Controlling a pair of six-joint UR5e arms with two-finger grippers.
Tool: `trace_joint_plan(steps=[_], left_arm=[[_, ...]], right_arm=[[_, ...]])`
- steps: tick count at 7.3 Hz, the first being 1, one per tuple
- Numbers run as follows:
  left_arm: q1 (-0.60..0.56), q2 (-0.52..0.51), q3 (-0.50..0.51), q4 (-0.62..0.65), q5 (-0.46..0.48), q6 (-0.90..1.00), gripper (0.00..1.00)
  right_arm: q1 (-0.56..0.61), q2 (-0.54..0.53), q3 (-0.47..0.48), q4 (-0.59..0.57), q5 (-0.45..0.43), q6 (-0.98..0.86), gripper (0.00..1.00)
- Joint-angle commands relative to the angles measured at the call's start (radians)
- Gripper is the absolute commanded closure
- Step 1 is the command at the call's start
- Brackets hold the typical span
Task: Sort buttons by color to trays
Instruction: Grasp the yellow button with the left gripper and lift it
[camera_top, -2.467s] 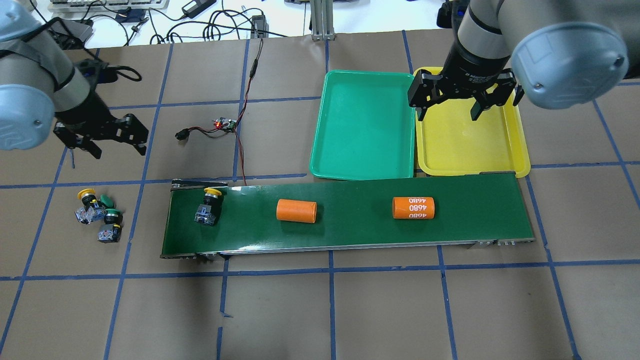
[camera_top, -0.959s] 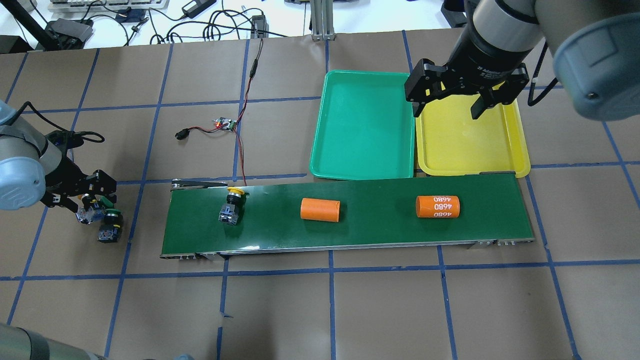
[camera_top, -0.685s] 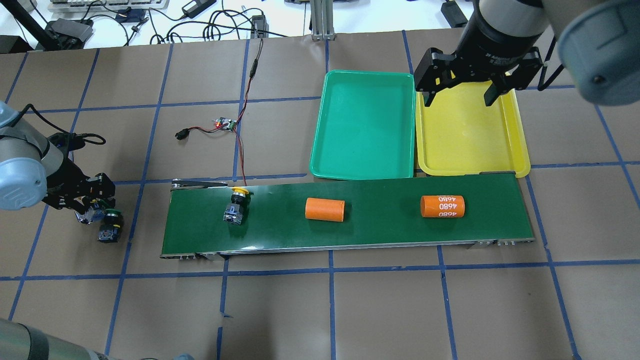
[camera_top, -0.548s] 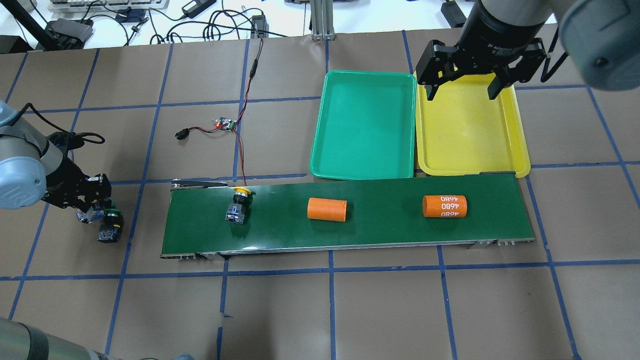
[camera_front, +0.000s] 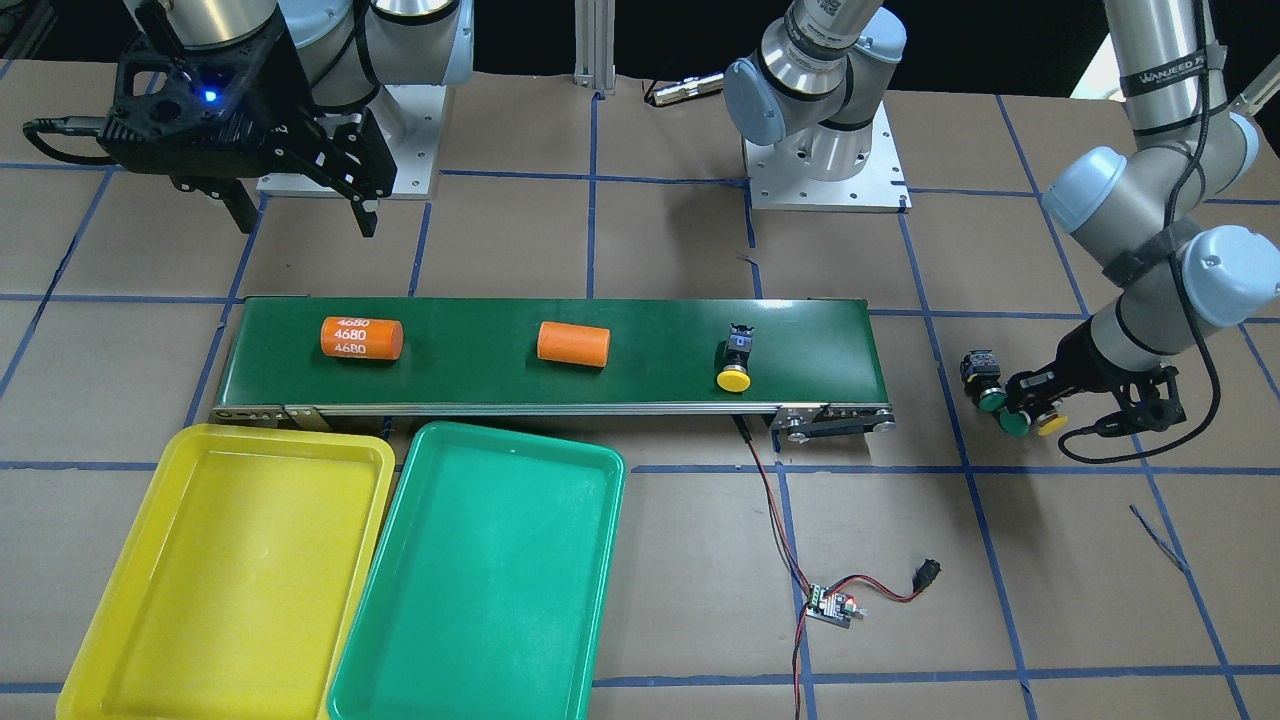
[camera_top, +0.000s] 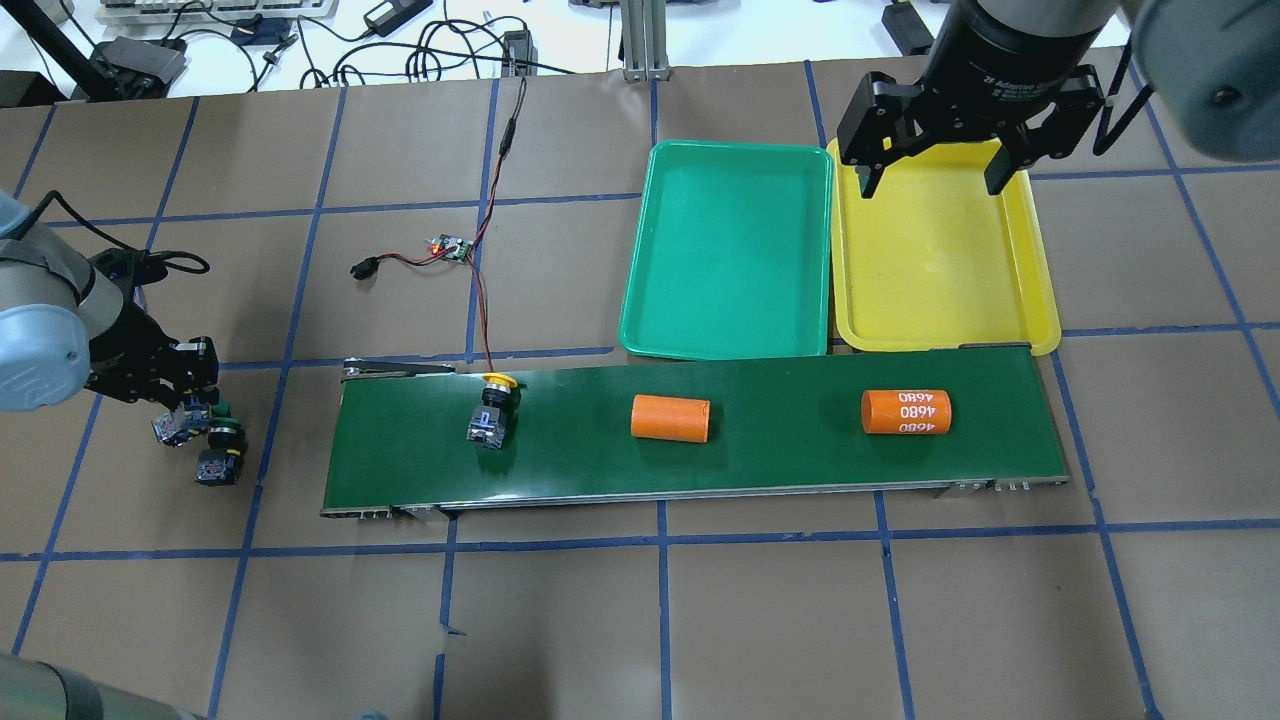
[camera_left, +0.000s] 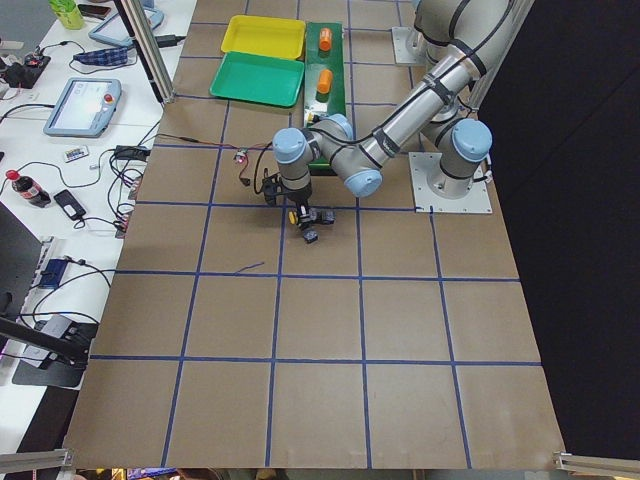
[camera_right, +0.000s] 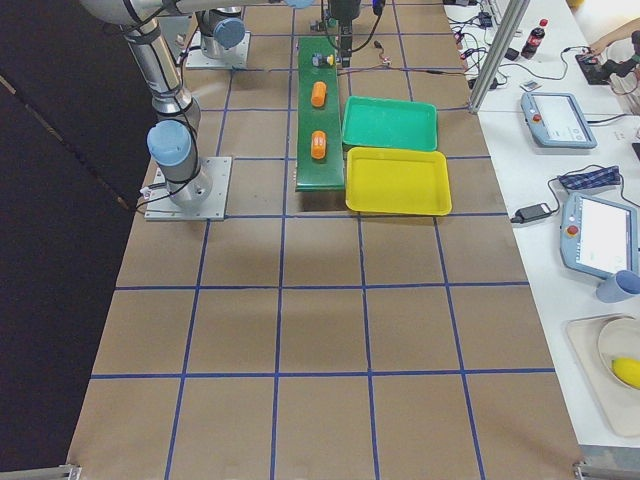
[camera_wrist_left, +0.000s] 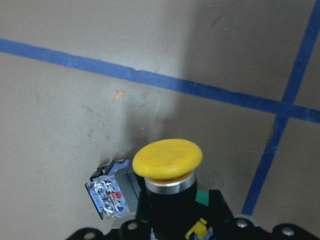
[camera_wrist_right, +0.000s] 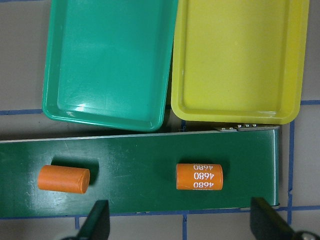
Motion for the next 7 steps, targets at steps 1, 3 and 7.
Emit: trace_joint_plan(steps=[1,3,7], left_arm=[[-0.110,0.055,0.009,-0.047,0.006,-0.003,1.00],[-0.241,0.080,0.030,-0.052,-0.001,-0.006,1.00],[-0.421,0.099,-0.037,-0.072,-0.017,-0.041,1.00]], right_arm=[[-0.002,0.000,0.007,-0.006,0.001,-0.006,0.00],[-0.002,0.001,0.007,-0.006,0.002,-0.004,0.00],[-0.002,-0.001,0.007,0.001,0.004,-0.003,0.00]])
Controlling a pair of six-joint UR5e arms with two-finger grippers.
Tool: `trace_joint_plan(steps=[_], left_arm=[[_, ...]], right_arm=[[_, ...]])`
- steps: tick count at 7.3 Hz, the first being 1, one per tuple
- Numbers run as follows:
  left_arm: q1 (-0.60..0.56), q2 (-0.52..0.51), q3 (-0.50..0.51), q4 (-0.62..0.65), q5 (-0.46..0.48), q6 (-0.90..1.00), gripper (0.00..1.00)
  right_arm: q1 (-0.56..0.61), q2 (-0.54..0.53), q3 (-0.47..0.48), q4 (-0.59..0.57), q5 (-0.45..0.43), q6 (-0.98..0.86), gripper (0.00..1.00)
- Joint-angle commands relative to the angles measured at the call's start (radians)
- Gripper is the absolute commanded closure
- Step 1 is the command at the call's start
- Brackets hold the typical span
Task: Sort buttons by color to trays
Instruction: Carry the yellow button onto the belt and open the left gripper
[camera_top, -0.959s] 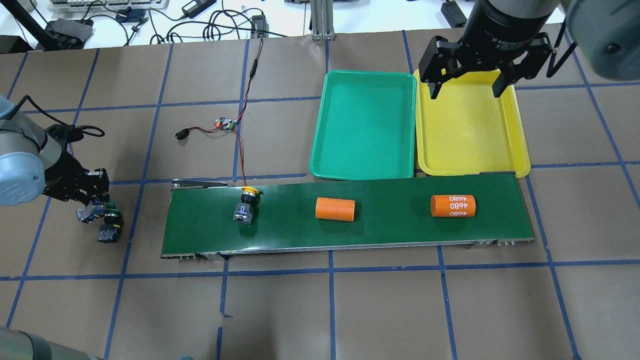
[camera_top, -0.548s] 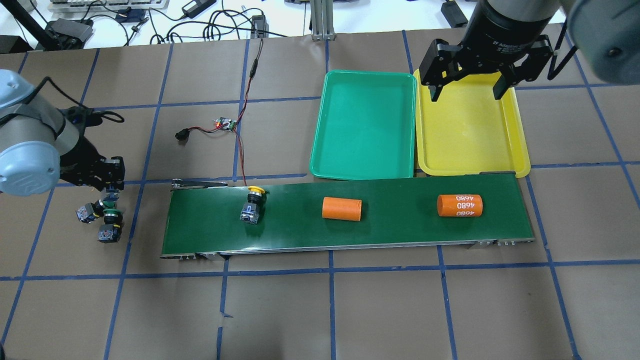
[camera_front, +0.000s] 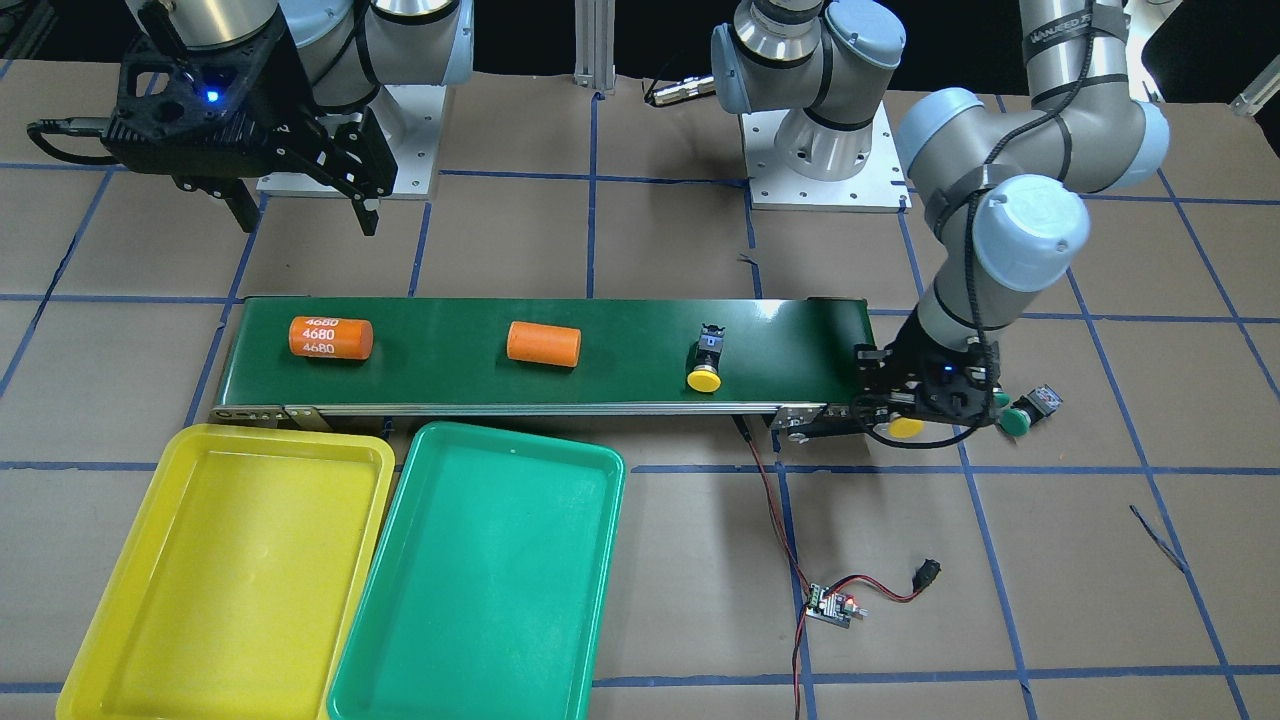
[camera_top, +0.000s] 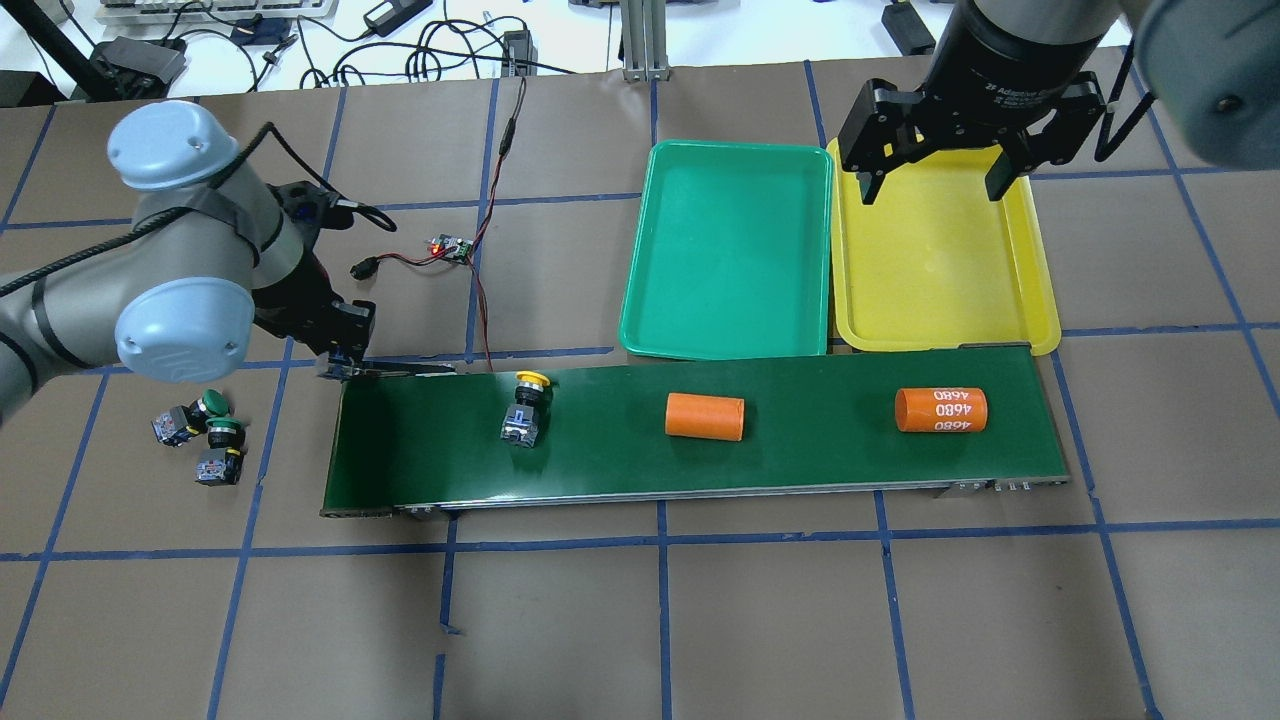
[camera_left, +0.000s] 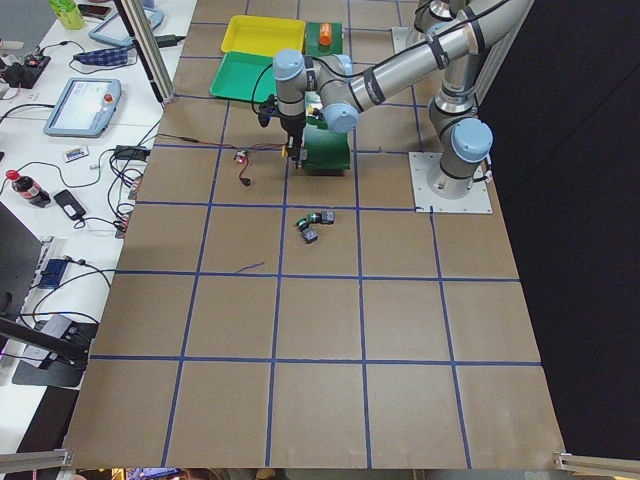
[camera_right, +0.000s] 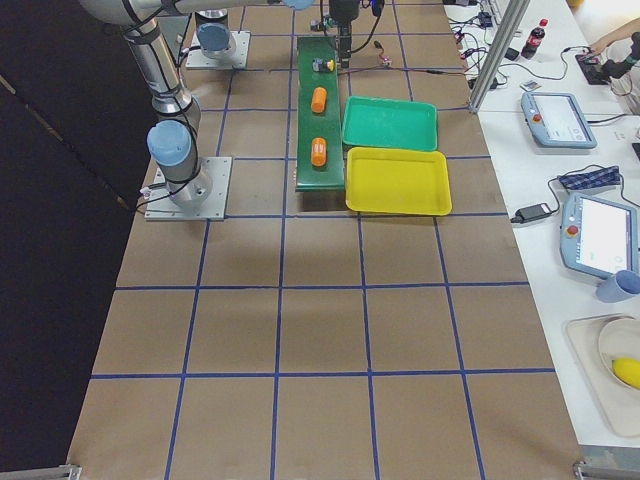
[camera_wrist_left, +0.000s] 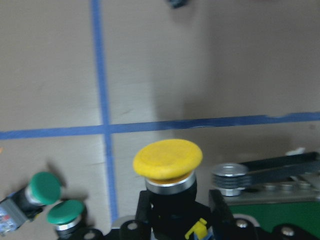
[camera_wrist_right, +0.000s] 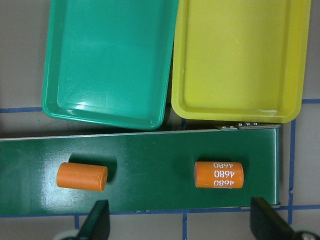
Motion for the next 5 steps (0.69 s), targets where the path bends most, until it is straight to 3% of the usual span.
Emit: trace_joint_plan(steps=[1,5], left_arm=[[-0.034,0.014,-0.059,-0.004,-0.050,-0.026,1.00],[-0.037,0.057,-0.108,-0.012,-0.043,-0.028,1.00]], right_arm=[[0.000,0.001,0.002,0.007,0.000,0.001,0.00],[-0.008,0.004,0.008,-0.011,0.000,0.010,0.00]])
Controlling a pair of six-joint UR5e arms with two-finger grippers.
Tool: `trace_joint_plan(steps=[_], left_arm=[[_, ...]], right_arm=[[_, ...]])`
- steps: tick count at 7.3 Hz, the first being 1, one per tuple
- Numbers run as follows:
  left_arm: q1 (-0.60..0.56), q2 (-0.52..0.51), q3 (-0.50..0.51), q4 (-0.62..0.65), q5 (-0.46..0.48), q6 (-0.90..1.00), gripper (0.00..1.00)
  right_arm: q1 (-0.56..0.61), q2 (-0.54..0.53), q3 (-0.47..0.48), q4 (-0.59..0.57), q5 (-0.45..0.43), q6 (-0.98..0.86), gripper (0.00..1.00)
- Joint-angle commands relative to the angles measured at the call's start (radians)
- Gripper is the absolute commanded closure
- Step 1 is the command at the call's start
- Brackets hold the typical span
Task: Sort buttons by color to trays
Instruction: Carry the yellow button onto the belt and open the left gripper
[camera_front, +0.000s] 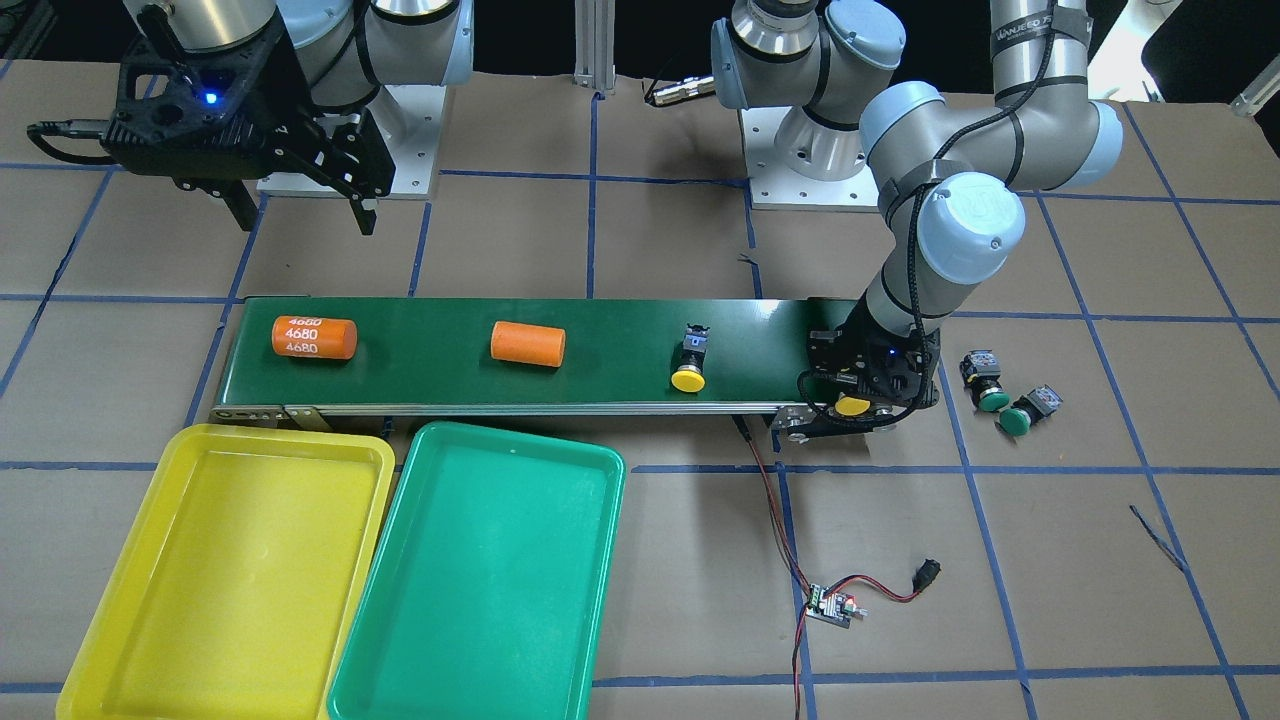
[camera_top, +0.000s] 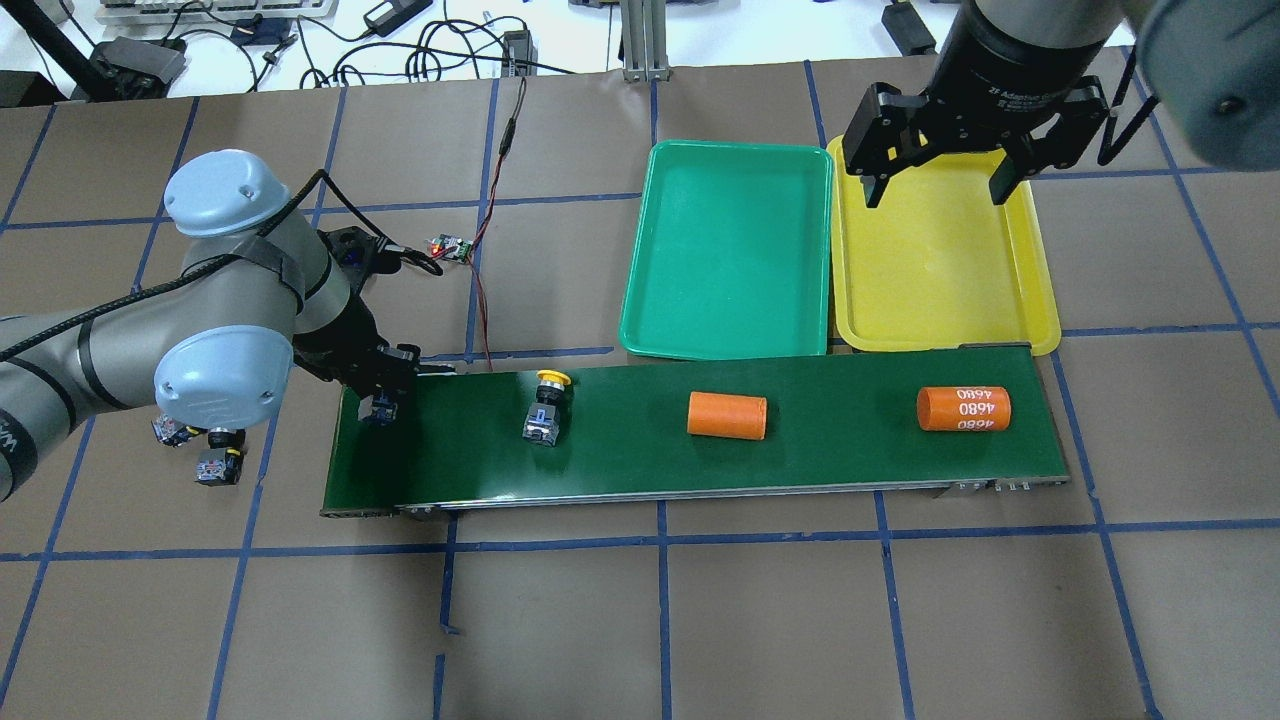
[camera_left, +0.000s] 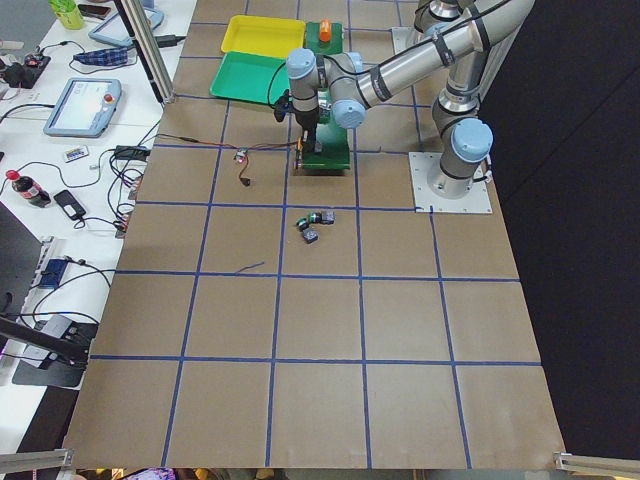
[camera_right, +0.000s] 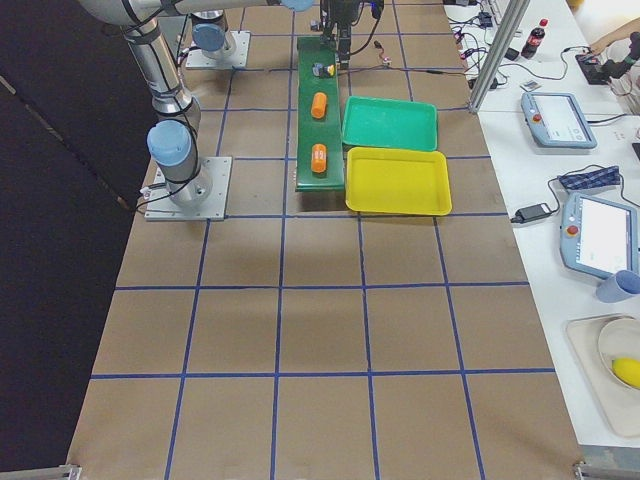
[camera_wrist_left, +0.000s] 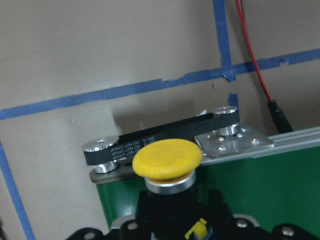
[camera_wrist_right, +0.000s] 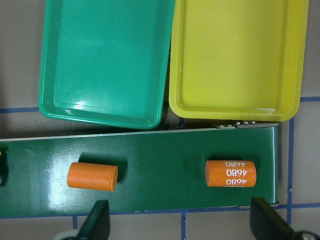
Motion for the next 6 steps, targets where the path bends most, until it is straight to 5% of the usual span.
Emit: trace_joint_plan(steps=[1,2,3,6], left_arm=[[-0.001,0.024,-0.024,0.000,-0.001,-0.001,0.78],[-0.001,0.023,-0.023,0.002,-0.005,-0.006,0.20],[0.001,0.024,-0.012,0.002,-0.001,-0.007,0.00],[0.025,0.030,0.098,-0.036,0.004,-0.001,0.00]], right_arm=[[0.003,0.006,0.006,0.002,-0.001,0.012,0.00],[-0.002,0.012,0.021,0.012,0.002,0.011,0.00],[-0.002,0.012,0.067,0.002,0.003,0.009,0.00],[0.003,-0.009,0.216,-0.116,0.000,-0.003,0.00]])
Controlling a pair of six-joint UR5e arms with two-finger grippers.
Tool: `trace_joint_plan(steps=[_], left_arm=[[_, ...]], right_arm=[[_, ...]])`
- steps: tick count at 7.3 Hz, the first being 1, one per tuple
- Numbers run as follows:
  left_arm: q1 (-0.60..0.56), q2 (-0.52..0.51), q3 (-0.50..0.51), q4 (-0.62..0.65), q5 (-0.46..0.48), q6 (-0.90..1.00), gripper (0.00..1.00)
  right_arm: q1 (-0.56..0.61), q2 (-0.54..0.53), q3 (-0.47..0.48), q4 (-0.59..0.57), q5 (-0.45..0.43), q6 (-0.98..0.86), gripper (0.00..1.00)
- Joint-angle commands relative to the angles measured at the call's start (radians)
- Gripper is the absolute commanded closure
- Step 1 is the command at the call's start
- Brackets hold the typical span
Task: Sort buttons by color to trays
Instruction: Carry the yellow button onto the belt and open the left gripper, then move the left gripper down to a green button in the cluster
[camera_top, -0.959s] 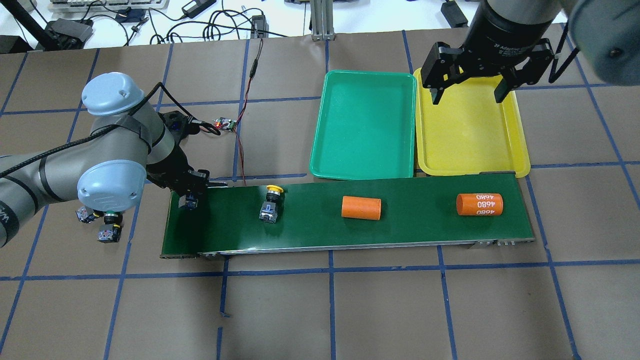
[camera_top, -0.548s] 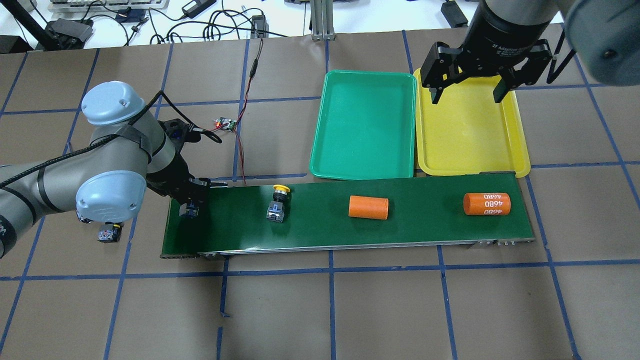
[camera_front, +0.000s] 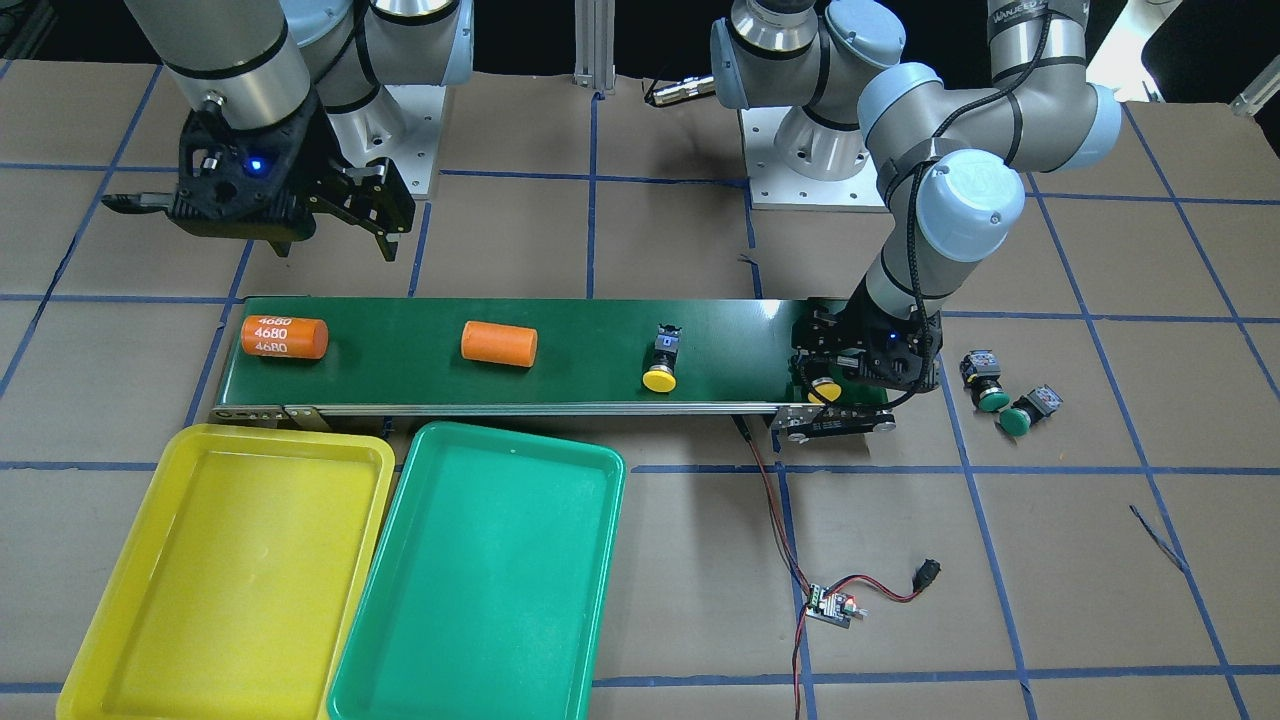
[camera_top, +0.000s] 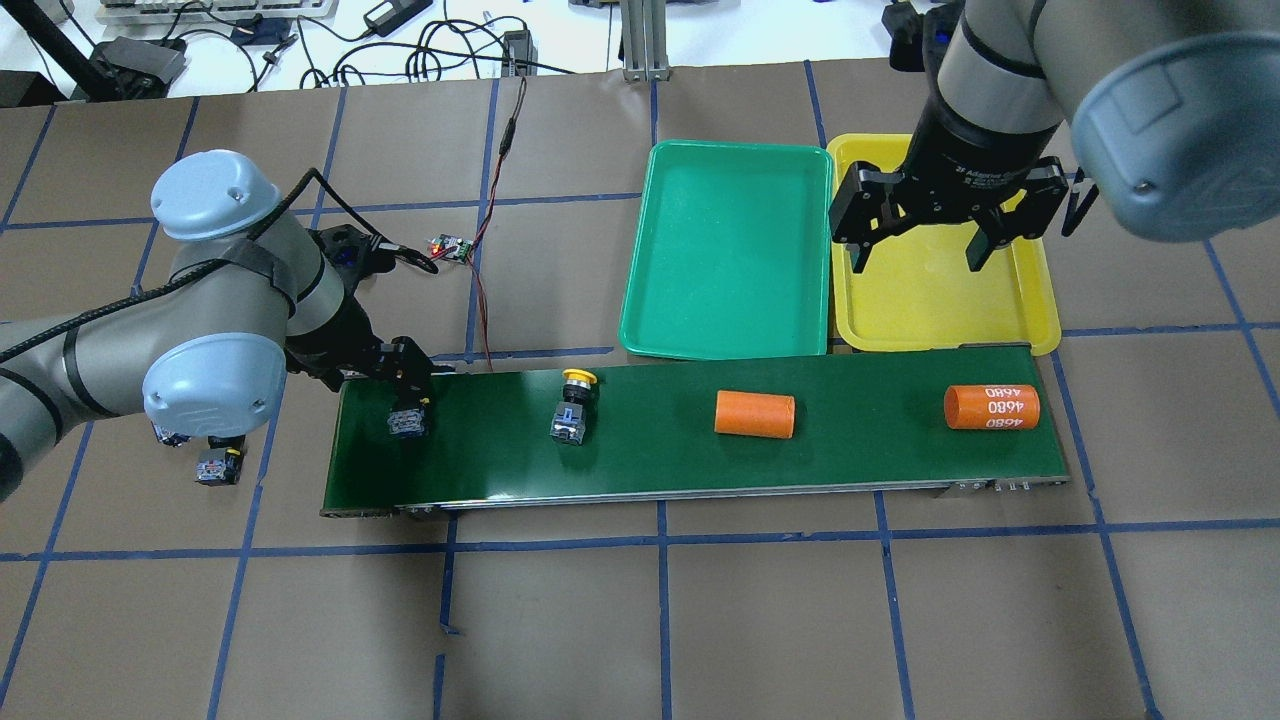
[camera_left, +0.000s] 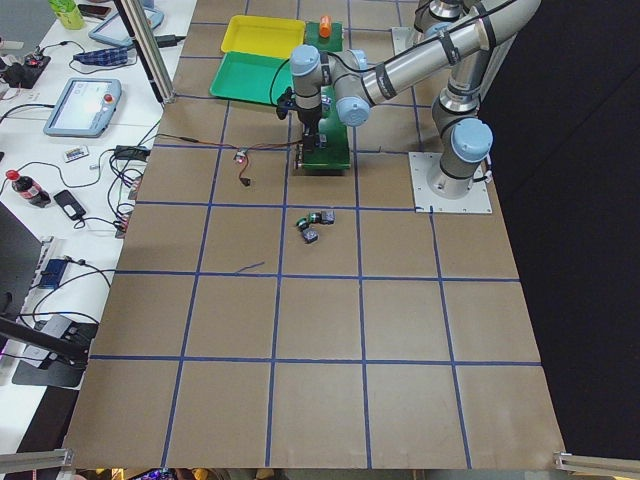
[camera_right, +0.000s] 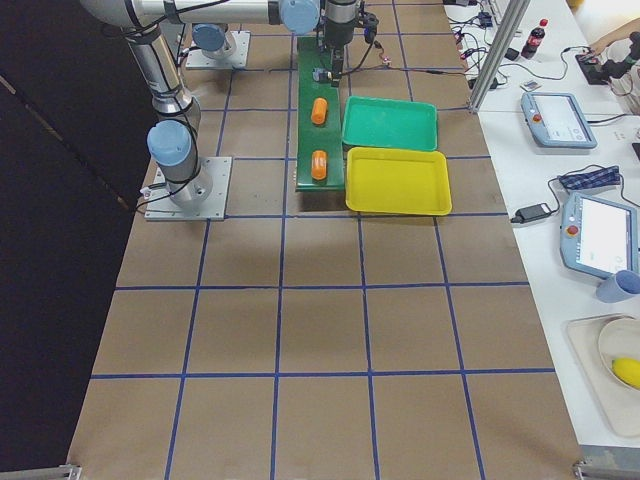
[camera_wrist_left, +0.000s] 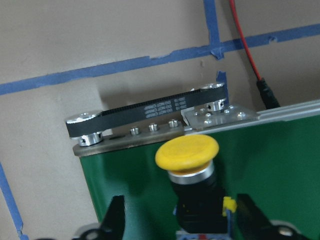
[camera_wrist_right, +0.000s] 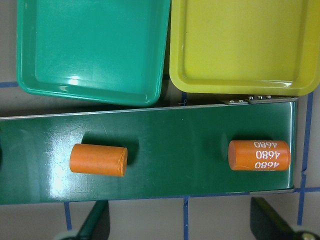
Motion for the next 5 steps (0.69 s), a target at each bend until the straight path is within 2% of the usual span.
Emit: trace_joint_plan(steps=[1,2,3,5], left_arm=[[0.061,-0.013,0.161,-0.121,0.012,0.038,0.00],[0.139,-0.025,0.223,-0.169,0.012,0.125,0.00],[0.222,-0.034,0.222,-0.165,0.014,0.288,0.00],[0.398,-0.089,0.216,-0.156,0.008,0.612,0.00]], right_arm=[[0.001,-0.008,0.111,-0.103,-0.002,-0.005,0.00],[-0.001,-0.008,0.167,-0.181,-0.004,-0.008,0.00],[-0.001,-0.018,0.220,-0.221,-0.002,-0.007,0.00],[0.001,-0.025,0.246,-0.263,-0.004,-0.008,0.00]])
